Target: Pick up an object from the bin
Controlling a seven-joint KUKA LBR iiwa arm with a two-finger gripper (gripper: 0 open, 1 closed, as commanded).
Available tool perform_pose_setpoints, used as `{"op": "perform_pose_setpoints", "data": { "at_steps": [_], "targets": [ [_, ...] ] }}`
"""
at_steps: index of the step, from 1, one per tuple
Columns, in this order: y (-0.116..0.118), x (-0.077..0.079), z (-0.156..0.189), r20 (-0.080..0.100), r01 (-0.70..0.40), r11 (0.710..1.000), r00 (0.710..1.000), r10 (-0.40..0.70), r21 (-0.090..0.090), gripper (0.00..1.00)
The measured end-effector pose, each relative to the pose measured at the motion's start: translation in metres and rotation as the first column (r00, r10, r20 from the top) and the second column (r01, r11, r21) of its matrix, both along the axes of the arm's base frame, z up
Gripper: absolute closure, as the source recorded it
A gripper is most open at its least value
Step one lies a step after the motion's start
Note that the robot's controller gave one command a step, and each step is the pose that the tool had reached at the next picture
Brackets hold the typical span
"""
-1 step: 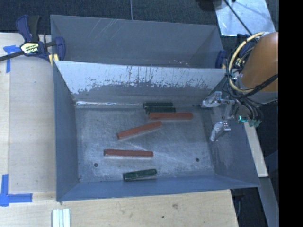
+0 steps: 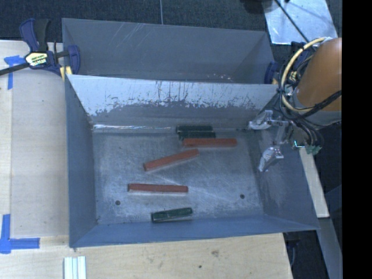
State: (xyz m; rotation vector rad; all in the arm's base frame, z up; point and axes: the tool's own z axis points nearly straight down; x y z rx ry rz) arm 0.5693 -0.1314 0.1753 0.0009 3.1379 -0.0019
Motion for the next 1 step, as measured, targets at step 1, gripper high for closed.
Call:
{"op": "perform_pose_setpoints", "data": {
  "at_steps": [1],
  "targets": [
    [0.0124,0.0598,-0.0943,0.005,0.055,0.998,0.998,-0.055,-0.003,1.00]
  ]
}}
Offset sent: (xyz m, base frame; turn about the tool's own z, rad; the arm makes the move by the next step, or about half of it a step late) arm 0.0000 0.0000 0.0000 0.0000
